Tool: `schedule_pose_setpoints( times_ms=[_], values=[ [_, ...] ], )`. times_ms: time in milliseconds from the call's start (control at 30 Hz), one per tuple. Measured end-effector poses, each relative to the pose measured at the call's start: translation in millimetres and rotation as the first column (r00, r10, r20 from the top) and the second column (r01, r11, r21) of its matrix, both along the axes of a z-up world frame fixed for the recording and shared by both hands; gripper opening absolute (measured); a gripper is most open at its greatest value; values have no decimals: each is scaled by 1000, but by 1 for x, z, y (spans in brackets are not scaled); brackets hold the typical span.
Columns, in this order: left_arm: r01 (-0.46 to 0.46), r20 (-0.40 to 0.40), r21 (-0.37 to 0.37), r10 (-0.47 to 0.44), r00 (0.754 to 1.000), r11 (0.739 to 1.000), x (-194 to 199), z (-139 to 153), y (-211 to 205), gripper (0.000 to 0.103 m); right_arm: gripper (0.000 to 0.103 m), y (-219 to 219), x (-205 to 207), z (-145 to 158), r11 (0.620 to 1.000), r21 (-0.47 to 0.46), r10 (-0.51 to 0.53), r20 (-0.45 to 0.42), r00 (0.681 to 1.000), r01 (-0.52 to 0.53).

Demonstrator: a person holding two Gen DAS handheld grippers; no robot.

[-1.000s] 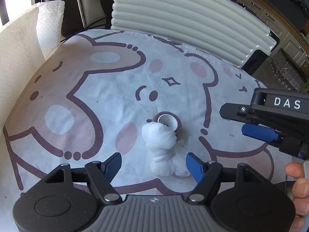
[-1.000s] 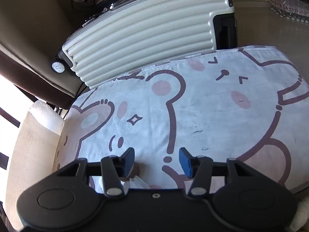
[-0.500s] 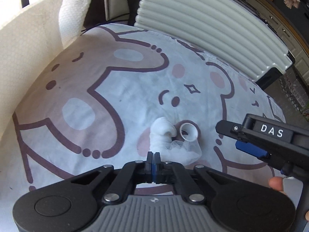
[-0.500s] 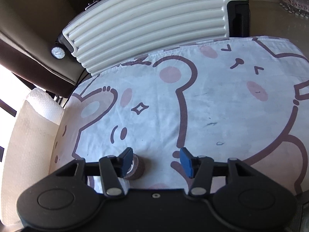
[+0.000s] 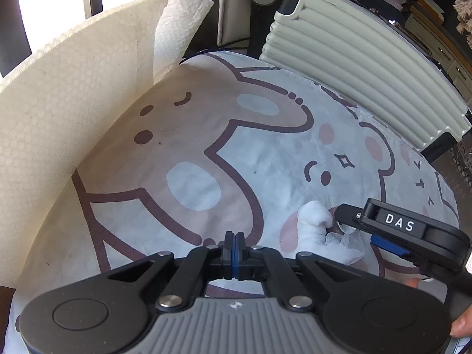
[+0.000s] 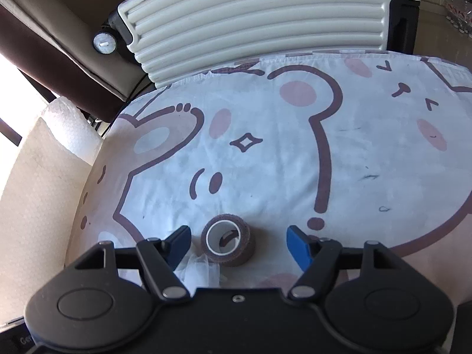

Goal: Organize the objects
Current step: 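Grasp the white cloth bundle with the left tool while the right tool grasps the brown tape roll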

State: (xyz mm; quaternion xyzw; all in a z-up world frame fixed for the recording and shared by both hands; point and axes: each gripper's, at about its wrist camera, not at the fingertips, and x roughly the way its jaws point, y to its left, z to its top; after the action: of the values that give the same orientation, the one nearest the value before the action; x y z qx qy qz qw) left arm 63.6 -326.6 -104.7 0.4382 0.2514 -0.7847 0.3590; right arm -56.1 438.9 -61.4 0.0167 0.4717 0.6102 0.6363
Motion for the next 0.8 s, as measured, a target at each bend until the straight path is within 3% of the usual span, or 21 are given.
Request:
schedule_pose_setpoints(
  times_ms=[233, 267, 400, 533, 800],
  values=[
    [45, 13, 5, -45, 999, 999, -7, -8, 6, 5, 70, 9, -10, -5, 999, -30, 38, 52, 998, -36],
    [50, 13, 5, -50, 999, 999, -9, -8, 7, 11, 69, 10, -12, -4, 998, -32, 54, 72, 996, -51],
    [91, -4, 7, -91, 996, 996, -16, -10, 14, 43, 43, 9, -12, -2, 995, -12, 102, 74, 992, -101],
    [140, -19, 2, -140, 990, 990, -26, -11, 23, 68, 43, 2, -7, 4, 996, -5, 86, 104, 991, -86],
    [175, -12, 6, -174, 985, 985, -51, -25, 37, 72, 43, -18, 22, -1, 999, -21, 34, 88, 996, -32]
  ],
)
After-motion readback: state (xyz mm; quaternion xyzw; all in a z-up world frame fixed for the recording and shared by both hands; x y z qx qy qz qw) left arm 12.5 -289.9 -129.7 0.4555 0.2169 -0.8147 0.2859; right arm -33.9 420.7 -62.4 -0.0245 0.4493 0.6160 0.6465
